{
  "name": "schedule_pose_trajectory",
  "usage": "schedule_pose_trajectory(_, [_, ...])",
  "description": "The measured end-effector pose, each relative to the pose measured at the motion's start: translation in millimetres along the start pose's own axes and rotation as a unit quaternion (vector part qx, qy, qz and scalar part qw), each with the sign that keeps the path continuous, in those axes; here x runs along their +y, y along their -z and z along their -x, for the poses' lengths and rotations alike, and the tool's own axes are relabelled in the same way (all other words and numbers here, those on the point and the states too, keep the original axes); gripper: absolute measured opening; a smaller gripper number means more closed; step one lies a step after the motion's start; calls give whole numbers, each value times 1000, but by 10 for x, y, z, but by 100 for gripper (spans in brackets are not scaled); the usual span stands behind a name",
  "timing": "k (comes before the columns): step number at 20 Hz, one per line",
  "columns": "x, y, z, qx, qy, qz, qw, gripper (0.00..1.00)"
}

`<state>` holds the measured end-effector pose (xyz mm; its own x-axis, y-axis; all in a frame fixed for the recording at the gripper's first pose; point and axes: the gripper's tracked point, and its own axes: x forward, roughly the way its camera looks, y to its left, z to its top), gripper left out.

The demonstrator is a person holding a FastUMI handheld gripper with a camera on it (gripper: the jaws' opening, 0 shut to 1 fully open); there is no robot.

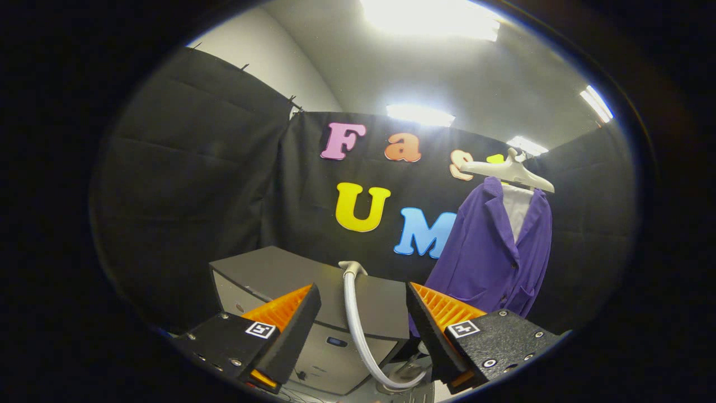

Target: Iron the clothes twice with a garment steamer, once on the left side and once on the right side.

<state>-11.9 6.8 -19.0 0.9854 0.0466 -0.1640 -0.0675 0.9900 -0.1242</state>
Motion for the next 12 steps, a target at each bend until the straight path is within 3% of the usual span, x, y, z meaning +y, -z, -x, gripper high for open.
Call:
schedule_pose_trajectory(6, [48, -128, 17, 14, -54, -3, 998, 95])
schedule_pose_trajectory(9, [92, -240, -242, 21, -70, -31, 997, 95])
schedule_pose_trajectory(12, [21, -290, -684, 41, -54, -29, 997, 95])
